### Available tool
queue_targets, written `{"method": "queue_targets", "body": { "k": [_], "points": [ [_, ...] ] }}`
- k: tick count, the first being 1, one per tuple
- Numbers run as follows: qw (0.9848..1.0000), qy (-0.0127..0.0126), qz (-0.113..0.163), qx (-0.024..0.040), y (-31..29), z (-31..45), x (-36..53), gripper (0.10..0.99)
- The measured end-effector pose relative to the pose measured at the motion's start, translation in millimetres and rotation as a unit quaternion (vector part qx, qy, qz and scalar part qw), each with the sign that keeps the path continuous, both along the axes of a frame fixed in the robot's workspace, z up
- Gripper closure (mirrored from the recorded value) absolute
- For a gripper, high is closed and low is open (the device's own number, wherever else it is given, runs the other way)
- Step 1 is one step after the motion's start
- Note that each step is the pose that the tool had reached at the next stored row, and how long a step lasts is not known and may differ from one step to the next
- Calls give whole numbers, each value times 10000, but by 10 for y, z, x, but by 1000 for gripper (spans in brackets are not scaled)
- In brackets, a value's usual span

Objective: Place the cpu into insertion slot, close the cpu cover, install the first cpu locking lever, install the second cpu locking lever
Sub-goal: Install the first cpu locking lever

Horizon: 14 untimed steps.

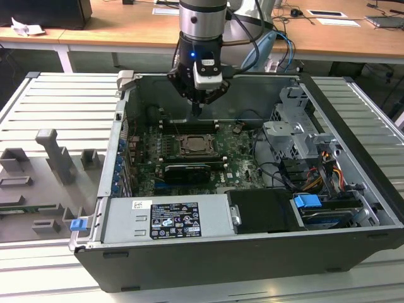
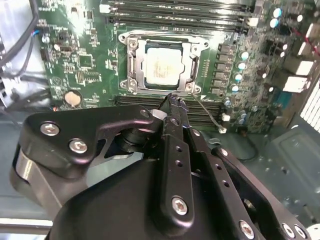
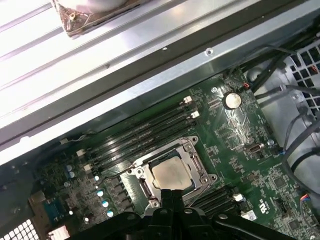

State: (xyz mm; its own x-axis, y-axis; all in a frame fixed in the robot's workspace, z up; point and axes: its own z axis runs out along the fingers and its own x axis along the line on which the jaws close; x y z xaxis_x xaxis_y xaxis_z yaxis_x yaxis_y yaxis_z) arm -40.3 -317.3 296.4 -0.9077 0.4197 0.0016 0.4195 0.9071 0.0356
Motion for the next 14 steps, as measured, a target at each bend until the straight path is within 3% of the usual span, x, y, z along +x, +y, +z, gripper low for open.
{"method": "queue_targets", "body": {
  "k": [5,14],
  "points": [
    [9992,0,405,0,0,-1,0,980],
    [9952,0,978,2,0,-8,0,980]
  ]
}}
